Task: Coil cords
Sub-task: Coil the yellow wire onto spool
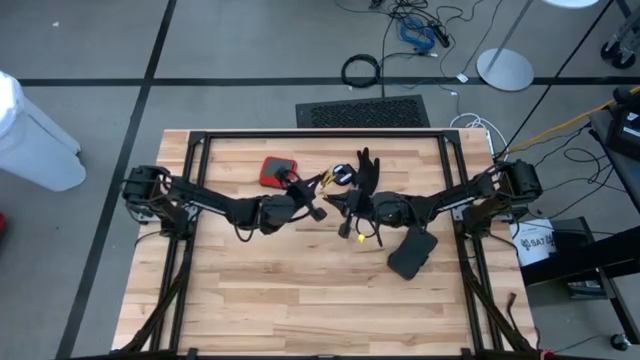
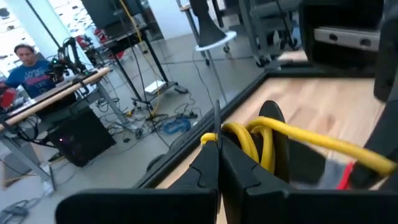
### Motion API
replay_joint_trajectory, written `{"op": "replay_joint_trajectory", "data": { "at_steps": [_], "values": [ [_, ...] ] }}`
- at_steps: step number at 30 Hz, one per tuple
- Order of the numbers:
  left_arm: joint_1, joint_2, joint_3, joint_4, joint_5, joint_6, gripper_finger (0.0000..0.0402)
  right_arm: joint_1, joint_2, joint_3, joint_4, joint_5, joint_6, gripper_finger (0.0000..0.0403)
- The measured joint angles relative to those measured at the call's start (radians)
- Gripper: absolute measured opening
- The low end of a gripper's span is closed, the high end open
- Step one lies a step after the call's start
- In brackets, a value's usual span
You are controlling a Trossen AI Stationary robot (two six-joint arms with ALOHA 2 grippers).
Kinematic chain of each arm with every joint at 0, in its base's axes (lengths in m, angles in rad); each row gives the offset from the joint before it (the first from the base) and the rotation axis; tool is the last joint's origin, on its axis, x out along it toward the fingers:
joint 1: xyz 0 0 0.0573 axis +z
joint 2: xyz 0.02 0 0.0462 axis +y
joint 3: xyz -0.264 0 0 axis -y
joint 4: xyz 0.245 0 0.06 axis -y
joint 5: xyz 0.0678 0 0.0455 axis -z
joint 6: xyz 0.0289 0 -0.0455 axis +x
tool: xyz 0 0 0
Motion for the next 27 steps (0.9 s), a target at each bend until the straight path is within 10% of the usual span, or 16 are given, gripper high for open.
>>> {"op": "replay_joint_trajectory", "data": {
  "at_steps": [27],
  "values": [
    [0.018,0.040,0.071,0.075,0.214,-0.287,0.0000,0.097,0.117,-0.013,0.125,0.398,-0.339,0.0000]
  ]
}}
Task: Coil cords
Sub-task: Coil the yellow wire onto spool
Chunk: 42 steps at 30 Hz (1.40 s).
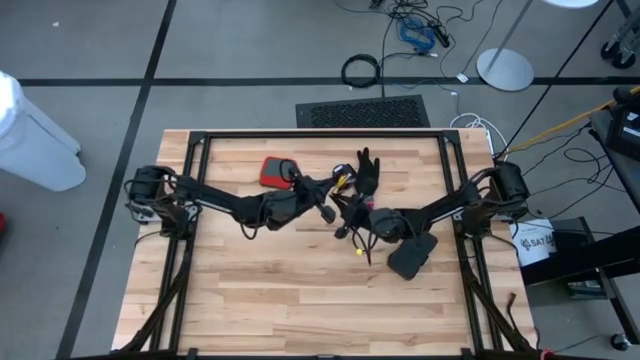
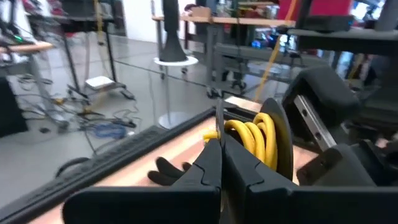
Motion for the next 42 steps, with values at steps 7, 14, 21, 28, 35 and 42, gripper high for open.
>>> {"op": "replay_joint_trajectory", "data": {
  "at_steps": [7,14,21,28,35,42],
  "values": [
    [0.001,-0.079,0.000,-0.155,0.088,-0.026,0.0000,0.001,-0.001,-0.039,0.000,0.020,-0.013,0.0002],
    [0.003,-0.138,0.000,-0.313,0.169,-0.052,0.0000,0.001,-0.001,-0.047,-0.045,0.026,-0.011,0.0025],
    [0.007,-0.140,0.000,-0.352,0.253,-0.051,0.0000,0.000,-0.001,-0.047,-0.119,0.021,0.015,0.0031],
    [0.012,-0.140,0.000,-0.461,0.301,-0.046,0.0000,0.006,-0.001,-0.047,-0.191,-0.031,0.062,0.0031],
    [0.012,-0.140,0.000,-0.524,0.313,-0.013,0.0000,0.028,-0.001,-0.047,-0.231,-0.053,0.074,0.0032],
    [0.012,-0.140,0.000,-0.563,0.374,0.013,0.0000,0.042,-0.003,-0.047,-0.325,-0.061,0.121,0.0032]
  ]
}}
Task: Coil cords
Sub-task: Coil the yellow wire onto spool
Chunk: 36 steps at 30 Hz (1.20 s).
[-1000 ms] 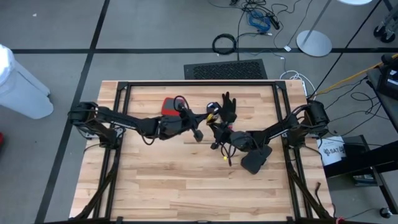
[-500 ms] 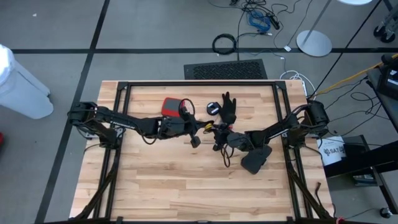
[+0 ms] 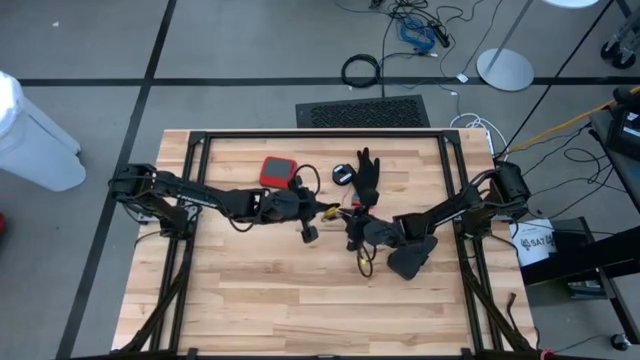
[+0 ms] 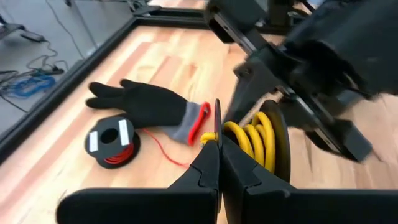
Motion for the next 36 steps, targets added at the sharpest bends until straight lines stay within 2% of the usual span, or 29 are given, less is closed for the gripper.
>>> {"op": "replay_joint_trajectory", "data": {
  "at_steps": [6,8,11,16,19,26,36],
  "values": [
    [0.000,0.000,-0.001,-0.047,0.011,0.024,0.0000,-0.001,-0.002,0.000,-0.052,-0.008,0.039,0.0032],
    [0.000,0.000,0.000,-0.048,0.011,0.026,0.0000,-0.002,-0.002,0.000,-0.058,-0.043,0.058,0.0032],
    [0.000,0.000,-0.001,-0.048,0.011,0.027,0.0000,-0.010,-0.003,0.000,-0.063,-0.157,0.114,0.0032],
    [0.001,0.000,-0.001,-0.048,0.011,0.027,0.0000,-0.042,-0.001,0.000,-0.063,-0.459,0.250,0.0032],
    [0.000,0.000,-0.001,-0.048,0.011,0.027,0.0000,-0.044,0.008,-0.008,-0.019,-0.539,0.298,0.0032],
    [0.000,0.000,-0.001,-0.035,0.011,0.028,0.0000,-0.042,0.101,-0.078,0.217,-0.583,0.366,0.0033],
    [0.000,0.000,-0.001,0.075,0.011,0.068,0.0000,-0.042,0.377,-0.079,0.864,-0.609,0.394,0.0087]
  ]
}}
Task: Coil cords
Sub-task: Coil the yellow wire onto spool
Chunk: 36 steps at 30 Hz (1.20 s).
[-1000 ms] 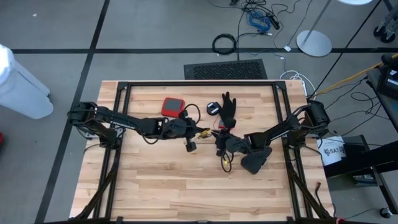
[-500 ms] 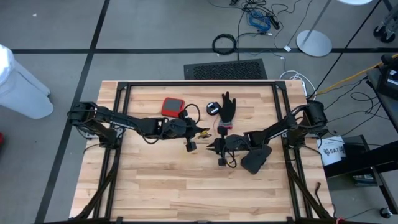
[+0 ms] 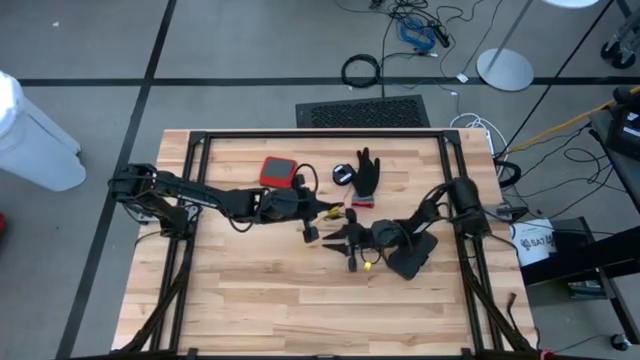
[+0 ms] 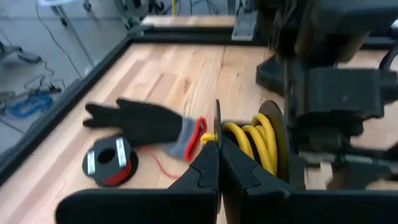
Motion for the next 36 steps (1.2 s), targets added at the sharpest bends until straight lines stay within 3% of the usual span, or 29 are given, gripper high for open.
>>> {"op": "replay_joint_trajectory", "data": {
  "at_steps": [6,10,23,27,36],
  "values": [
    [0.000,0.001,0.022,0.045,0.000,0.026,0.0000,-0.014,0.068,0.046,0.157,-0.005,0.006,0.0109],
    [-0.001,0.001,0.026,0.100,0.001,0.033,0.0000,-0.027,0.074,0.087,0.165,-0.050,0.030,0.0113],
    [-0.016,0.001,0.026,0.233,0.002,0.087,0.0000,-0.038,0.074,0.150,0.166,-0.045,0.054,0.0111],
    [-0.020,0.000,0.026,0.239,0.002,0.090,0.0000,-0.047,0.074,0.150,0.166,-0.045,0.056,0.0092],
    [-0.037,0.000,0.026,0.226,0.001,0.094,0.0000,-0.050,0.074,0.148,0.158,-0.050,0.006,0.0006]
  ]
}}
